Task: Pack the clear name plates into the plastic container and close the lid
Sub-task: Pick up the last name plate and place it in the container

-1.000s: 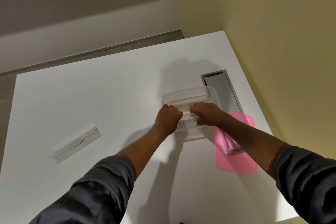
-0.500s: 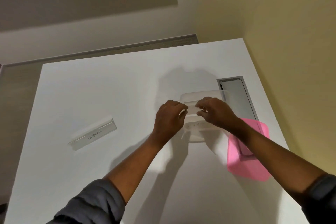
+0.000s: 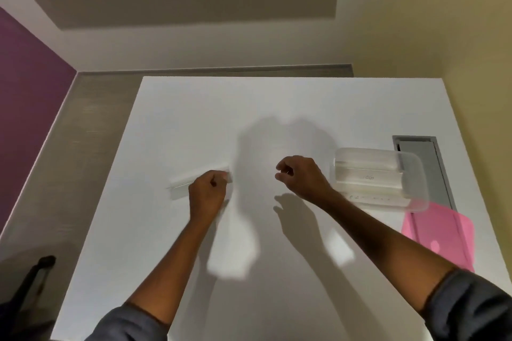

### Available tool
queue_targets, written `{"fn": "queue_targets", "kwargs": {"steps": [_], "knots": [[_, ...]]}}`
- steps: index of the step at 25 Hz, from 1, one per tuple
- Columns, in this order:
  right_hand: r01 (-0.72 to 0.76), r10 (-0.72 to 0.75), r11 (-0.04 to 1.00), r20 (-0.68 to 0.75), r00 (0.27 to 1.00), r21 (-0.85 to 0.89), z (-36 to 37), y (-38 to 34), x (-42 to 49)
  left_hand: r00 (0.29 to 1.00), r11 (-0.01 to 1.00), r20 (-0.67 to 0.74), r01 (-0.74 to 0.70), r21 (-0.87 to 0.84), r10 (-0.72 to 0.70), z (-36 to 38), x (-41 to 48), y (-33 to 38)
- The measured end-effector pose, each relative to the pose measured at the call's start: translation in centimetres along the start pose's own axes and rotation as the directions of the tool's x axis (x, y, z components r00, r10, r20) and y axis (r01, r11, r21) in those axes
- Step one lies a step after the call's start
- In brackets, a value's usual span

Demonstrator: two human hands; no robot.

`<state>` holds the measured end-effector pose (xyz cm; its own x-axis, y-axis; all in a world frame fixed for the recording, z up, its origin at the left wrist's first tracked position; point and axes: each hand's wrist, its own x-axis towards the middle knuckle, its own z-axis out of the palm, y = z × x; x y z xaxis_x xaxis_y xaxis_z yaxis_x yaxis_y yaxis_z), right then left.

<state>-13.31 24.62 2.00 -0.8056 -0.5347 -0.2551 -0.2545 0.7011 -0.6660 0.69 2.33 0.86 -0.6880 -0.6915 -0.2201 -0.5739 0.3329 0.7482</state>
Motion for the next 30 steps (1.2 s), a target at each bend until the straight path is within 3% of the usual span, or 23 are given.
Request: {"fn": "queue_targets", "kwargs": {"steps": [4,8,12,17,30], "knots": [[-0.087,0.078,0.994,0.128,0.989,0.064,4.9,-3.2,2.0,0.954,0.965,-0.15,0.249,-0.076,-0.258,-4.9,2.3,-5.4],[-0.136,0.118,0.987,0.184,0.976,0.087,8.5,-5.3,3.7,0.928,0.945,-0.183,0.315,-0.088,-0.326,-7.8,4.2,-9.1],[-0.158,0.132,0.983,0.242,0.961,0.091,10.7,-6.9,5.2,0.918,0.924,-0.118,0.37,-0.093,-0.379,-8.7,5.7,-10.8],[-0.186,0.151,0.973,0.234,0.96,0.133,12.6,-8.1,6.2,0.925,0.925,-0.049,0.374,-0.067,-0.377,-8.4,6.7,-11.7],[-0.198,0.17,0.964,0.16,0.972,0.178,11.4,-6.1,5.2,0.966,0.964,-0.076,0.239,-0.113,-0.248,-8.0,4.8,-10.9]]}}
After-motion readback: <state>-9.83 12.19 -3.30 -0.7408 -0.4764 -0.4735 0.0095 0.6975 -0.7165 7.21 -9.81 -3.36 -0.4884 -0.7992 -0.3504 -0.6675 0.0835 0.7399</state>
